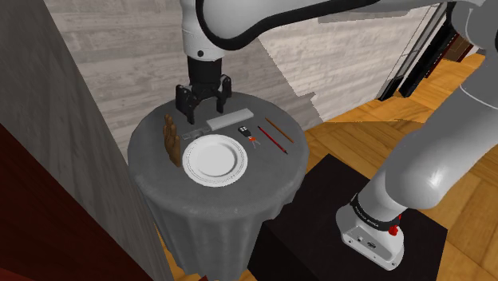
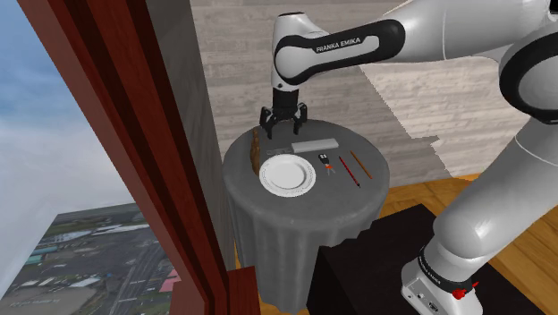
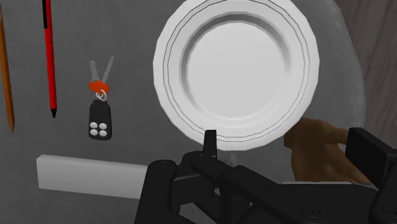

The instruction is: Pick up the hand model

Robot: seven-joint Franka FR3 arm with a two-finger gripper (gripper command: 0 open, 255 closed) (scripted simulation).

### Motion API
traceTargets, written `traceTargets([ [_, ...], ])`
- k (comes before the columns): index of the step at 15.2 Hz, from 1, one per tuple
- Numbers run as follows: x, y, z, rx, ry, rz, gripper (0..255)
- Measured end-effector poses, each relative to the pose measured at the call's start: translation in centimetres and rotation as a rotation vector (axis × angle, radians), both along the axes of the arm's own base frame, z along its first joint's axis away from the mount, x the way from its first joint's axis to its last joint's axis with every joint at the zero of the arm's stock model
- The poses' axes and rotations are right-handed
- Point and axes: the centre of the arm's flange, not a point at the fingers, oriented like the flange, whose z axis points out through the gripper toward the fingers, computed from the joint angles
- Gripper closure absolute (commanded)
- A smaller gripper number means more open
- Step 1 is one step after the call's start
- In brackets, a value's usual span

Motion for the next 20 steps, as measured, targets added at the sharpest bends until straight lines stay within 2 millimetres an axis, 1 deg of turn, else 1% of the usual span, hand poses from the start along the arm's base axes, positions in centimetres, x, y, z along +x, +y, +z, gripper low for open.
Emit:
traceTargets([
  [2,1.4,2.0,0.0,0.010,-0.003,-0.007,0],
  [3,2.0,3.4,-0.3,0.015,-0.004,-0.010,0],
  [6,3.5,6.4,-1.0,0.031,-0.008,-0.021,0],
  [7,4.1,7.0,-1.2,0.033,-0.007,-0.023,0],
  [13,4.4,7.5,-4.4,0.036,-0.008,-0.026,0],
  [15,4.4,7.5,-5.0,0.036,-0.008,-0.026,0],
  [16,4.4,7.5,-5.1,0.036,-0.008,-0.026,255],
  [20,4.4,7.5,-5.1,0.036,-0.009,-0.026,255],
])
